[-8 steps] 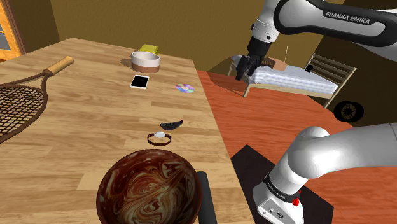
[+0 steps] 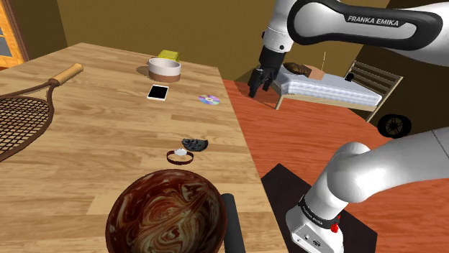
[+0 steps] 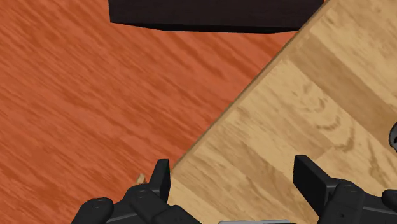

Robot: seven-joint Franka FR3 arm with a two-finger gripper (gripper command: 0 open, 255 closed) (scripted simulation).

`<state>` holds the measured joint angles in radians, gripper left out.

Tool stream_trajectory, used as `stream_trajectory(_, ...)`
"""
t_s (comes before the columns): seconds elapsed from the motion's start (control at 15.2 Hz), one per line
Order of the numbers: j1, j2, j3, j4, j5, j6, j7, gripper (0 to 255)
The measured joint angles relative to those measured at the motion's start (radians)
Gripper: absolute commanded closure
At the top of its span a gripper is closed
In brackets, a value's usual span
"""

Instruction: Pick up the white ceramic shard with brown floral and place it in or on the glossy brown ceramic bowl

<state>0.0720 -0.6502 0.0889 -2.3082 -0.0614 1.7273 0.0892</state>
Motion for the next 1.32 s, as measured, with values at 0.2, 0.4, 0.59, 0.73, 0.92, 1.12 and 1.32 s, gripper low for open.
stream_trajectory(0.2, 0.027, 0.065, 0.05, 0.018, 0.022, 0.024, 0.035, 0)
stream_trajectory(0.4, 0.051, 0.142, 0.098, 0.04, 0.038, 0.056, 0.07, 0)
stream_trajectory(0.59, 0.076, 0.205, 0.146, 0.058, 0.051, 0.079, 0.105, 0)
stream_trajectory(0.73, 0.087, 0.262, 0.173, 0.095, 0.052, 0.086, 0.123, 0)
stream_trajectory(0.92, 0.109, 0.341, 0.22, 0.135, 0.054, 0.101, 0.16, 0)
stream_trajectory(1.12, 0.132, 0.435, 0.268, 0.186, 0.046, 0.12, 0.203, 0)
stream_trajectory(1.32, 0.153, 0.533, 0.308, 0.249, 0.027, 0.129, 0.241, 0)
